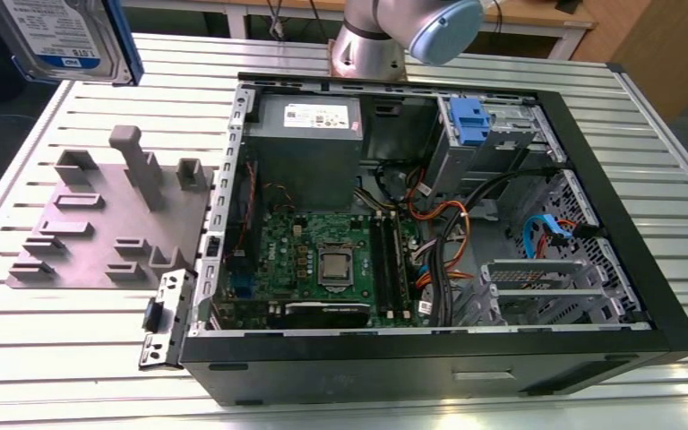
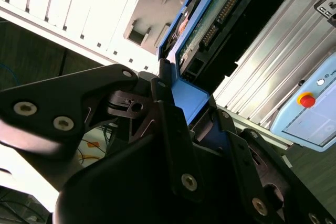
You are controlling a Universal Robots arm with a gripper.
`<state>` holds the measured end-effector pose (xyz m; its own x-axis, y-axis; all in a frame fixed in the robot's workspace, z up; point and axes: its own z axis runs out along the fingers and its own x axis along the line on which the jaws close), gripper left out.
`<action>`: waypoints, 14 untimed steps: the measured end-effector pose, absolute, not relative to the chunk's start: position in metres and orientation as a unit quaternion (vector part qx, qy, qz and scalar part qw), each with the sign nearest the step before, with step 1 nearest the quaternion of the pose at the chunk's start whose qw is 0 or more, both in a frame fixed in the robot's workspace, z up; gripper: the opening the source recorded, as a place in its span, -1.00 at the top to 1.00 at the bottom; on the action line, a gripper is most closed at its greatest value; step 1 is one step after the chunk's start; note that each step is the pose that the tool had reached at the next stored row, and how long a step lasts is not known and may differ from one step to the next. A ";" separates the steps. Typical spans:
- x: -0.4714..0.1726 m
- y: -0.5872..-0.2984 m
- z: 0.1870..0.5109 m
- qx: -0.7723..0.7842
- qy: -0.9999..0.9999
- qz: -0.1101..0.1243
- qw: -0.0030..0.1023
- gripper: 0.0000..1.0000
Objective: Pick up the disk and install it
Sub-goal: 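Pick up the disk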
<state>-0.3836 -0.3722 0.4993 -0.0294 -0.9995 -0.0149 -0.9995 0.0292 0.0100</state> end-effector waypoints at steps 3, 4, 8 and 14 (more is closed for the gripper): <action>-0.383 -0.373 0.499 -0.697 0.717 0.009 0.002 0.27; -0.383 -0.375 0.499 -0.697 0.717 0.009 0.002 0.27; -0.383 -0.383 0.499 -0.697 0.717 0.009 0.002 0.27; -0.376 -0.385 0.499 -0.697 0.717 0.009 0.002 0.27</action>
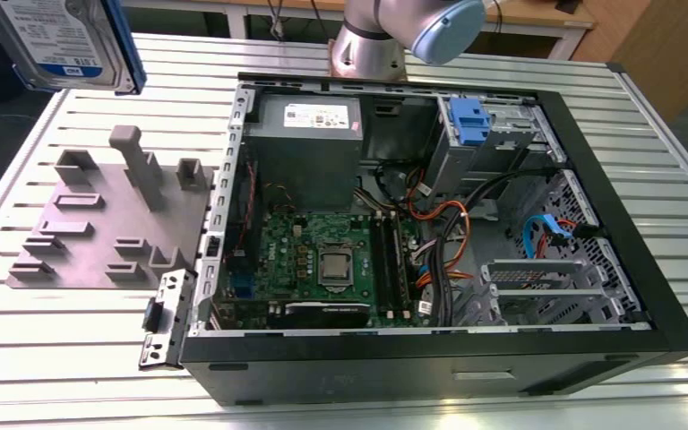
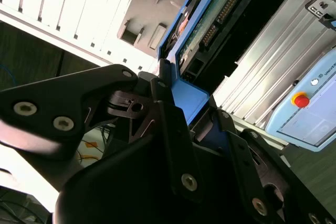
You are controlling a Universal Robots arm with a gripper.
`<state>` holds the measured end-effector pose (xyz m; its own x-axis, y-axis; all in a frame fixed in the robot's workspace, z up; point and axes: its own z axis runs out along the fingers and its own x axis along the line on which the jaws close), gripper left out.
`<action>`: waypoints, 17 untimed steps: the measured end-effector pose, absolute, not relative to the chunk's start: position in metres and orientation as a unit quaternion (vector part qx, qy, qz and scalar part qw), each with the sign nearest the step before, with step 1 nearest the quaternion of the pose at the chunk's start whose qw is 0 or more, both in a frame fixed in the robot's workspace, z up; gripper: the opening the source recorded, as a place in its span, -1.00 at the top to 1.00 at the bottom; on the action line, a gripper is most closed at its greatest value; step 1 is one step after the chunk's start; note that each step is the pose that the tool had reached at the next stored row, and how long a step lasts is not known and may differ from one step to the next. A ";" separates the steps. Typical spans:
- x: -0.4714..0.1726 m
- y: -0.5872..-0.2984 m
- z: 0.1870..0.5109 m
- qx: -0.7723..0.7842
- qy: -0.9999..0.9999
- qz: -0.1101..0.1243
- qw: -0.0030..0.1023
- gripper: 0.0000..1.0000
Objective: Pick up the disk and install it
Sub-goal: 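Pick up the disk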
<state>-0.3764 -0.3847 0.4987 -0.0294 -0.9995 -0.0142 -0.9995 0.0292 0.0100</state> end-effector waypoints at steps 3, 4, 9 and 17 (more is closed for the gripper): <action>-0.371 -0.385 0.499 -0.697 0.717 0.009 0.002 0.27; -0.369 -0.385 0.499 -0.697 0.717 0.009 0.002 0.27; -0.367 -0.385 0.498 -0.697 0.717 0.008 0.002 0.27; -0.366 -0.385 0.498 -0.697 0.717 0.008 0.002 0.27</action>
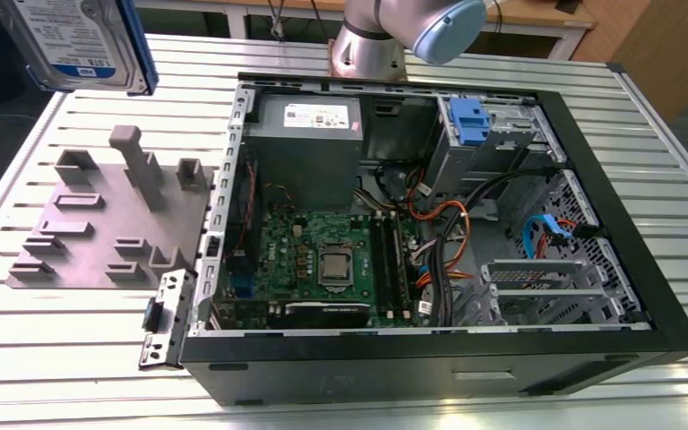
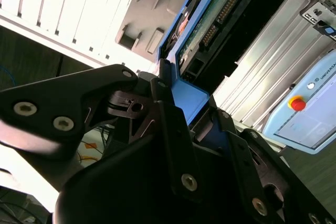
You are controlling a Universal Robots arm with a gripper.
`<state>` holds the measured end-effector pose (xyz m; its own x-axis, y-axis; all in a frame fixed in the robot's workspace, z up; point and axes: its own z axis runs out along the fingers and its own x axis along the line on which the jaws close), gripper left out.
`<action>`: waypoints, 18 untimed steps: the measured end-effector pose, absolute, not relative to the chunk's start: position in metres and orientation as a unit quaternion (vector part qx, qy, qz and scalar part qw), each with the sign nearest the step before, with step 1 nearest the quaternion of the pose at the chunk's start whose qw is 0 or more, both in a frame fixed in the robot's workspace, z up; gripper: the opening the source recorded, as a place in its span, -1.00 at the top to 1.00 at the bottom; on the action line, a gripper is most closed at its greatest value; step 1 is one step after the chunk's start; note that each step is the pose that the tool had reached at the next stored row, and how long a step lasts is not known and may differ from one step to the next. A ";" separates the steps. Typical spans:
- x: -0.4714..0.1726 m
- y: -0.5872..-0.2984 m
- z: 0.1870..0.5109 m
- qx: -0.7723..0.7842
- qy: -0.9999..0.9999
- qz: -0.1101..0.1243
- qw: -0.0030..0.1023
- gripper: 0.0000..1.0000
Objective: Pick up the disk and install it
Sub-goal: 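Pick up the disk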
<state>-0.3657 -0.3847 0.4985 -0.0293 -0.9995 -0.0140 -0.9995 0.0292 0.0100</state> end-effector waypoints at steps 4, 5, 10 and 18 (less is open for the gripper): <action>-0.361 -0.385 0.498 -0.697 0.717 0.008 0.002 0.27; -0.359 -0.385 0.498 -0.697 0.717 0.008 0.002 0.27; -0.353 -0.385 0.498 -0.697 0.717 0.008 0.002 0.27; -0.350 -0.385 0.498 -0.697 0.717 0.008 0.002 0.27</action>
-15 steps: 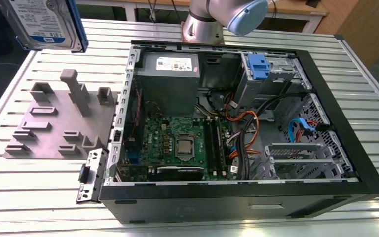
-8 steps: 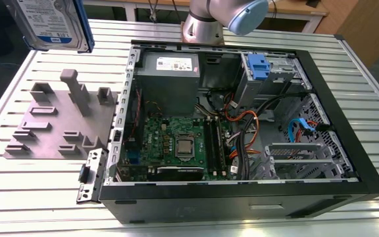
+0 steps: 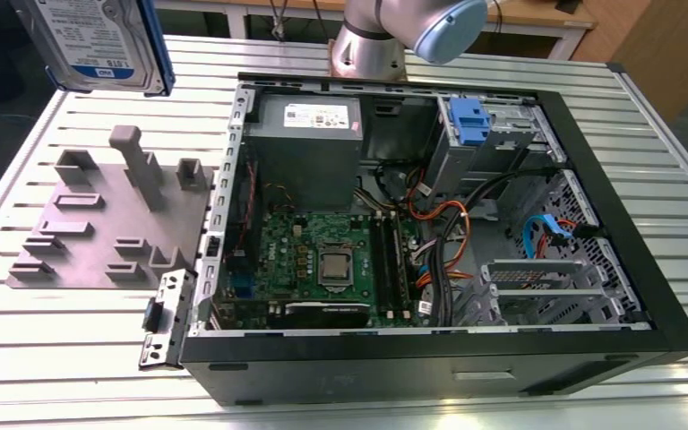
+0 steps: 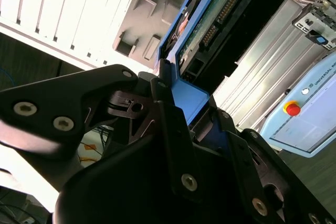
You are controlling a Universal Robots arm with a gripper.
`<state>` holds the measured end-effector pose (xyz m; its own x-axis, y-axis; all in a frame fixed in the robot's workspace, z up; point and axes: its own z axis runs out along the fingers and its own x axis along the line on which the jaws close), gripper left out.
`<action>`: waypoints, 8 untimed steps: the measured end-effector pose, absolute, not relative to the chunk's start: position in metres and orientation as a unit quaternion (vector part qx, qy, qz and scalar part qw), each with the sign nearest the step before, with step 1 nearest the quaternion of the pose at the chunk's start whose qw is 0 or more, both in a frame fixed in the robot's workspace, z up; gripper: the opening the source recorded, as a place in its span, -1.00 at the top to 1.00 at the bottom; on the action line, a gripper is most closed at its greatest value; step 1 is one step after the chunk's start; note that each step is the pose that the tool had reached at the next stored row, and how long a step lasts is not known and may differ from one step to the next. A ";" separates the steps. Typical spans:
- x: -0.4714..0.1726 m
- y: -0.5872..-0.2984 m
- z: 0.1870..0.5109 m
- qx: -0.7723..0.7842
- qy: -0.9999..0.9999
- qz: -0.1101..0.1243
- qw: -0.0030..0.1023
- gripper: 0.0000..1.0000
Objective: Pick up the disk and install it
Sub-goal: 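Pick up the disk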
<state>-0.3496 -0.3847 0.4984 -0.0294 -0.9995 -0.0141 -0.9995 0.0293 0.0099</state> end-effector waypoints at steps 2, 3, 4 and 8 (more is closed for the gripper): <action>-0.349 -0.385 0.498 -0.697 0.717 0.008 0.002 0.27; -0.349 -0.385 0.498 -0.697 0.717 0.008 0.002 0.27; -0.348 -0.385 0.498 -0.697 0.717 0.008 0.002 0.27; -0.347 -0.385 0.498 -0.697 0.717 0.008 0.002 0.27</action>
<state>-0.3471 -0.3847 0.4984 -0.0294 -0.9995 -0.0141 -0.9995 0.0293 0.0099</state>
